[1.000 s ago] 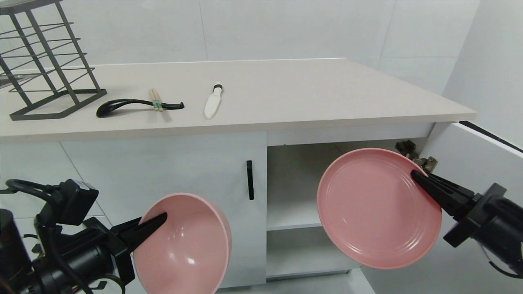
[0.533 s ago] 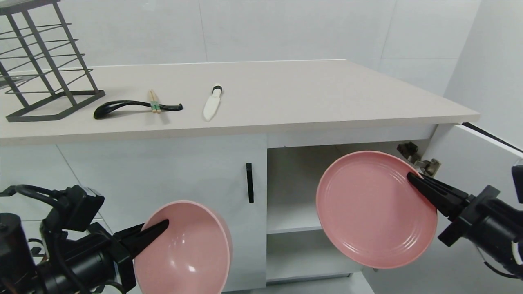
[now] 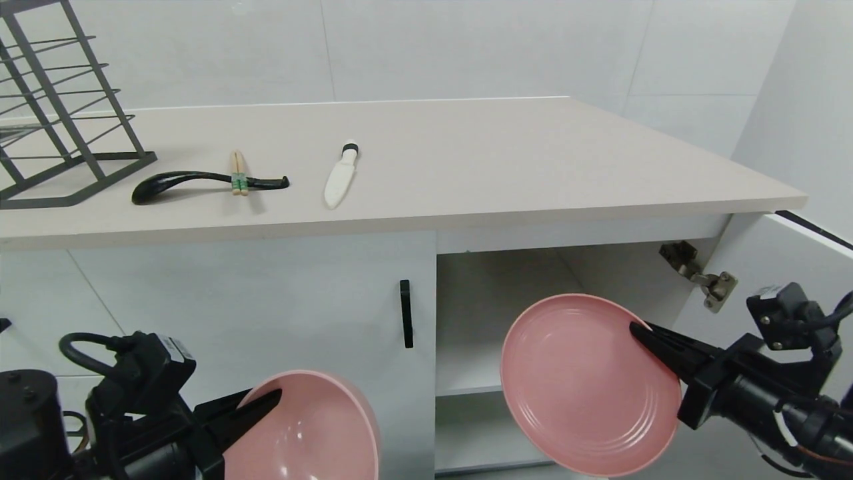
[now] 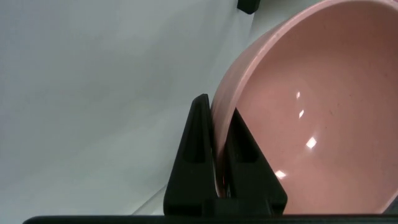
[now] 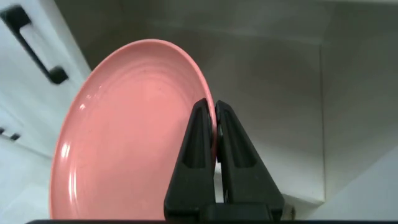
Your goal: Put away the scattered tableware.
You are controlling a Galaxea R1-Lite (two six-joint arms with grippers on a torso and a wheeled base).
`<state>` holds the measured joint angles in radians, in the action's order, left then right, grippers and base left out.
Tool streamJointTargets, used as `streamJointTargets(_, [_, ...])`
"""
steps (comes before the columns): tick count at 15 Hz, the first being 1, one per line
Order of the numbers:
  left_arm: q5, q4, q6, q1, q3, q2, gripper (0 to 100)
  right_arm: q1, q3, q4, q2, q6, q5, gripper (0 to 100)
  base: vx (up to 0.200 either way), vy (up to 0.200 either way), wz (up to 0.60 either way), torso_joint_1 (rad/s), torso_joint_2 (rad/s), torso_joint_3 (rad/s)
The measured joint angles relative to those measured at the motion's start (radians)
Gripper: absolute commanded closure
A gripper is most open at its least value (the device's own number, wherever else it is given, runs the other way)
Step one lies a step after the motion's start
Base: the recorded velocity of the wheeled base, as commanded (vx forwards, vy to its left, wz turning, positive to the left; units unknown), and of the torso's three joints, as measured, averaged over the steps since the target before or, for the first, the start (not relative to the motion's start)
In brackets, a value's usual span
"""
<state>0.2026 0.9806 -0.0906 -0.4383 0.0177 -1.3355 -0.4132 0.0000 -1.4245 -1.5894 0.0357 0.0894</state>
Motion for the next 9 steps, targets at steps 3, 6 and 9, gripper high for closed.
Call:
streamJointTargets(3, [0.000,-0.002,0.000,-0.002,-0.001,-0.004,100,-0.013,0.000,-0.002,-0.022,0.012,-0.001,100,0.000,0.000,0.00,0.000,0.00,0.000])
streamJointTargets(6, [0.000,-0.001,-0.001,-0.022,-0.006,-0.020,100,-0.045,0.000,-0.038,-0.109,0.031,-0.001,100,0.000,0.000,0.00,0.000,0.00,0.000])
streamJointTargets(9, [0.000,-0.008,-0.001,-0.042,-0.014,-0.030,100,-0.070,-0.006,-0.114,-0.276,0.035,-0.001,100,0.200,0.000,0.00,-0.004,0.00,0.004])
